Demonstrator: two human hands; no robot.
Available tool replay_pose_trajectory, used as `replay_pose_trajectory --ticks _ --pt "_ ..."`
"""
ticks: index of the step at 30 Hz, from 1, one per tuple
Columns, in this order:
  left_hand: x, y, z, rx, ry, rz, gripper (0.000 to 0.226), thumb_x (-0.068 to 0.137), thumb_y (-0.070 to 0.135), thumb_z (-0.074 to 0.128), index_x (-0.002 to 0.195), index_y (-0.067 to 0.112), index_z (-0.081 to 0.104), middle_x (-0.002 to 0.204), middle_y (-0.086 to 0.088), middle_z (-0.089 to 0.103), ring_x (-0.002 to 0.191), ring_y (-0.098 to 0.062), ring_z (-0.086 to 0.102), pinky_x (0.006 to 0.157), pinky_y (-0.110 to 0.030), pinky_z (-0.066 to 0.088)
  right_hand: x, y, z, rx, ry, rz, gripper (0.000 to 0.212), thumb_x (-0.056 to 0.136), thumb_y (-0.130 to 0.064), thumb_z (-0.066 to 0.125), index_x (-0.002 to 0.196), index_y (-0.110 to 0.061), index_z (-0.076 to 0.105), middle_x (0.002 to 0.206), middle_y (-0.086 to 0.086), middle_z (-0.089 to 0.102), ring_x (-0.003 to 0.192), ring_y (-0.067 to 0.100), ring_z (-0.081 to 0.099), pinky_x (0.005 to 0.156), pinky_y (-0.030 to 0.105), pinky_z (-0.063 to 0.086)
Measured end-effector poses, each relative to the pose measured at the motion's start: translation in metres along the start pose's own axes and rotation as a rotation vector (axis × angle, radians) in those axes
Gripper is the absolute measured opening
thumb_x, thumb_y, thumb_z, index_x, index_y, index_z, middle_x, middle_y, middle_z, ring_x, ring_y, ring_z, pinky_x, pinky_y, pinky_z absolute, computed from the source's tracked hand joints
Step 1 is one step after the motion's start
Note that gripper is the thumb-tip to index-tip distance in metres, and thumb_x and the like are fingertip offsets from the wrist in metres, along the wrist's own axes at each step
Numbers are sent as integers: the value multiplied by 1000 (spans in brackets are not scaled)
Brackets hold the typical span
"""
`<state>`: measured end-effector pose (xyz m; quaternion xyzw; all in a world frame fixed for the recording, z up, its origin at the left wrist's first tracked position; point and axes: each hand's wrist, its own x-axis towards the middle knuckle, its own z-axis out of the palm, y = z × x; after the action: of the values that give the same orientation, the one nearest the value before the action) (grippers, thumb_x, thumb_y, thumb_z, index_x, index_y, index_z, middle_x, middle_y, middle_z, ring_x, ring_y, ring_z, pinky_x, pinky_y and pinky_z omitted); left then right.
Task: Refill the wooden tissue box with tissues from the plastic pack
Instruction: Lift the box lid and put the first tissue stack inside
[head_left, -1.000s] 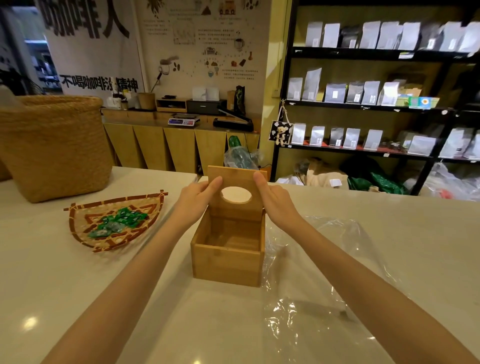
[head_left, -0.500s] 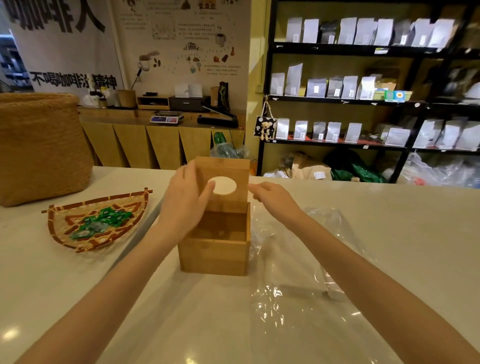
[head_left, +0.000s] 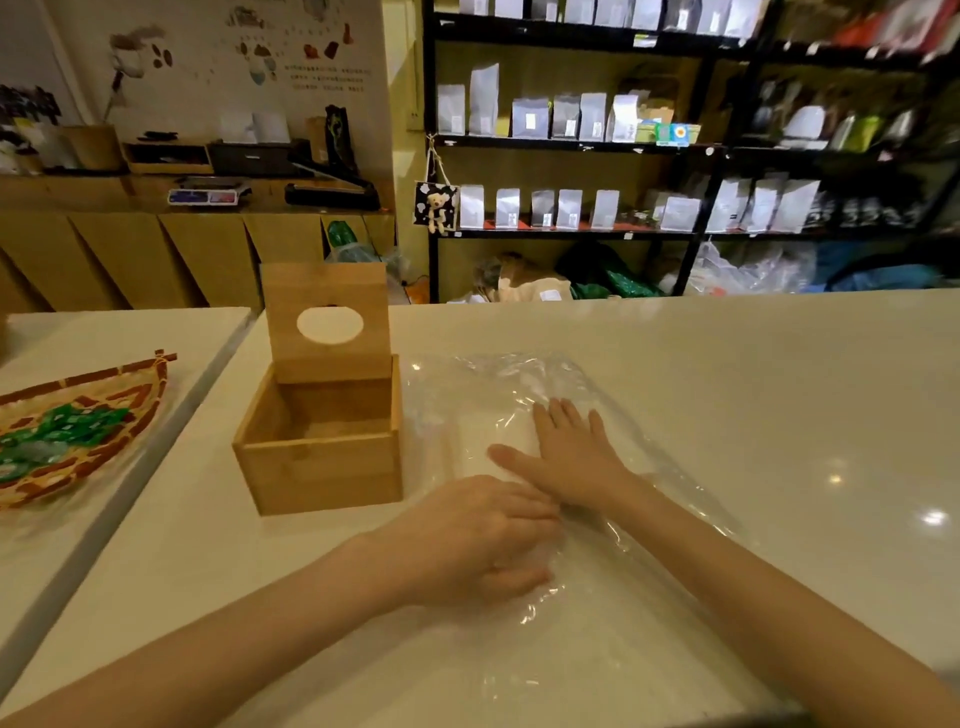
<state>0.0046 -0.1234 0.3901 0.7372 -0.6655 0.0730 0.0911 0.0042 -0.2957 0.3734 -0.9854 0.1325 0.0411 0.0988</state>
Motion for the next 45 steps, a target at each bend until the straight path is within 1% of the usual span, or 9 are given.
replay_pose_trajectory --ticks 8,12,15,19,23,29,32,38,45 --pt "23 8 22 -139 19 39 54 83 51 50 123 15 57 133 1 57 129 -11 42 105 -17 23 3 25 -2 78 15 -89 84 88 -65 25 148 -12 2 158 10 -2 146 21 -6 117 44 -6" --pt "20 11 27 -194 35 13 40 87 42 48 109 13 66 116 2 68 119 -3 43 103 -5 15 -14 33 -15 394 207 -147 63 94 -42 42 145 -14 21 156 5 21 143 18 16 115 31 12" --pt "19 10 31 -276 82 -44 33 88 37 48 103 17 70 109 6 71 114 1 47 100 -6 22 -49 43 -29 547 333 -229 44 89 -18 58 132 -16 45 139 1 49 124 14 47 92 16 36" --pt "21 14 29 -230 169 -46 38 91 37 41 90 15 73 94 3 75 95 -7 63 90 -16 38 -100 57 -44 710 312 -246 17 81 -4 66 89 -19 69 82 4 72 70 16 69 69 24 53" --pt "20 16 25 -249 291 -99 41 92 36 39 92 14 74 97 1 76 97 -10 64 87 -24 44 -131 69 -45 602 73 -303 12 80 -9 69 89 -14 75 80 0 75 72 8 70 72 23 56" --pt "21 13 19 -257 384 -57 33 88 33 49 106 15 70 111 4 69 110 -6 59 95 -19 45 -130 54 -2 48 93 -538 43 98 -24 35 141 -20 34 151 0 34 138 10 26 115 18 13" --pt "22 7 15 -195 399 -99 46 89 46 41 113 16 66 121 1 65 118 -8 54 101 -20 38 -112 42 11 -36 127 -494 52 99 -37 24 146 -16 22 156 3 19 144 13 11 116 23 -3" --pt "33 -35 23 -323 158 -778 57 96 41 17 144 10 17 157 -5 8 145 -14 3 118 -31 0 -76 21 23 -95 195 -473 73 91 -49 -1 145 -6 22 154 10 23 143 20 15 118 40 0" --pt "29 -51 37 -289 -38 -836 50 96 16 8 142 -3 1 153 -26 -3 144 -34 -2 116 -33 -4 -72 3 18 -64 94 -402 98 67 -62 -16 147 -10 2 159 6 -1 145 14 -7 113 32 -15"
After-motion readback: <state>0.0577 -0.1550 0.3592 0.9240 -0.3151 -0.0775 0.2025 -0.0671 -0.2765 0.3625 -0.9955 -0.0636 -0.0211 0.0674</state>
